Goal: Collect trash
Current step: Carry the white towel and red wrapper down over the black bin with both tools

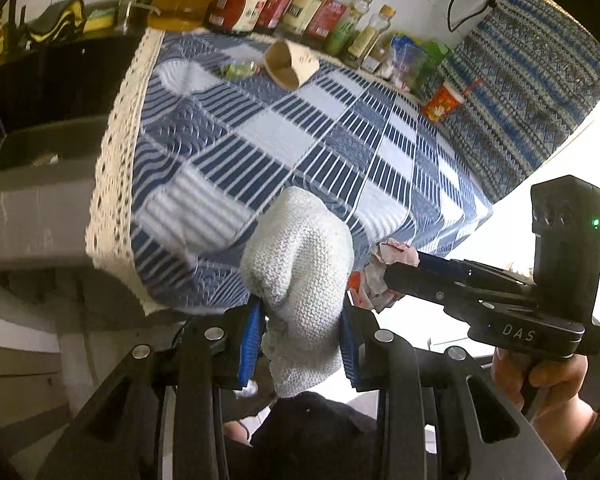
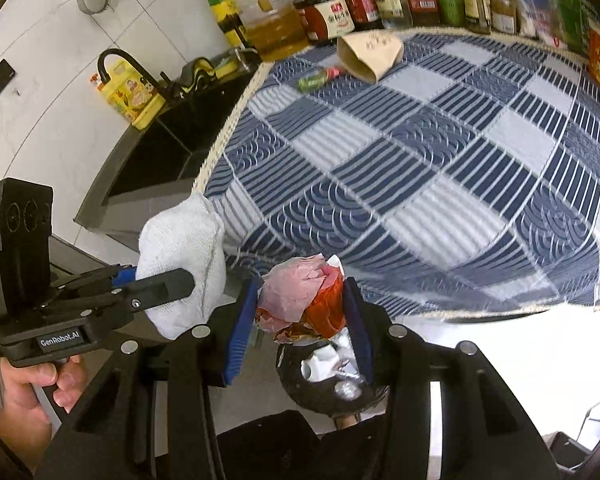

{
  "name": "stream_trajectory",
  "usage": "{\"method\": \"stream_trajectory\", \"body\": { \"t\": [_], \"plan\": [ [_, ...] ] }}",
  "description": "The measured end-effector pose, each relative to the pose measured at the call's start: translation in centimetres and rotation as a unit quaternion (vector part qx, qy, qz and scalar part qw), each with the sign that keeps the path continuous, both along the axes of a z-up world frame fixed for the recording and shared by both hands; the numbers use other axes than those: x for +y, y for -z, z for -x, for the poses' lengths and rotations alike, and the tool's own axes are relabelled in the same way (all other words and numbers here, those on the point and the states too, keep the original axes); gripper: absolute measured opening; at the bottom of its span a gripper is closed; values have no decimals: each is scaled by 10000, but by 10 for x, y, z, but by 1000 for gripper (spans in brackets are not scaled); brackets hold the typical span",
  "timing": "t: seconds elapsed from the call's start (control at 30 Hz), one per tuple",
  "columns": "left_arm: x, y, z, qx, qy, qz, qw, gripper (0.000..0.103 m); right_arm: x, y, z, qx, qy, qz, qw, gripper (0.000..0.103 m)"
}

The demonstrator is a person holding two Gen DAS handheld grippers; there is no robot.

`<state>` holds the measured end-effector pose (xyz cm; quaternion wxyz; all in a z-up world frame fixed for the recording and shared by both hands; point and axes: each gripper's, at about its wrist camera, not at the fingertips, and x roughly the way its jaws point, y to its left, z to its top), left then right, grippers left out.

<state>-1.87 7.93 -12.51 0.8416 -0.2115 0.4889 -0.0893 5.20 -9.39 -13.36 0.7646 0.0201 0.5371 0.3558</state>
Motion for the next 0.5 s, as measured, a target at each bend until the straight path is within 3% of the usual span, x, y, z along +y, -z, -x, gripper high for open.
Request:
{"method": "stream_trajectory", "body": {
  "t": [0.5],
  "plan": [
    [-6, 66, 20, 775, 145, 221, 9966, 32, -4, 62, 27, 707, -38, 403, 9967, 45]
  ]
}}
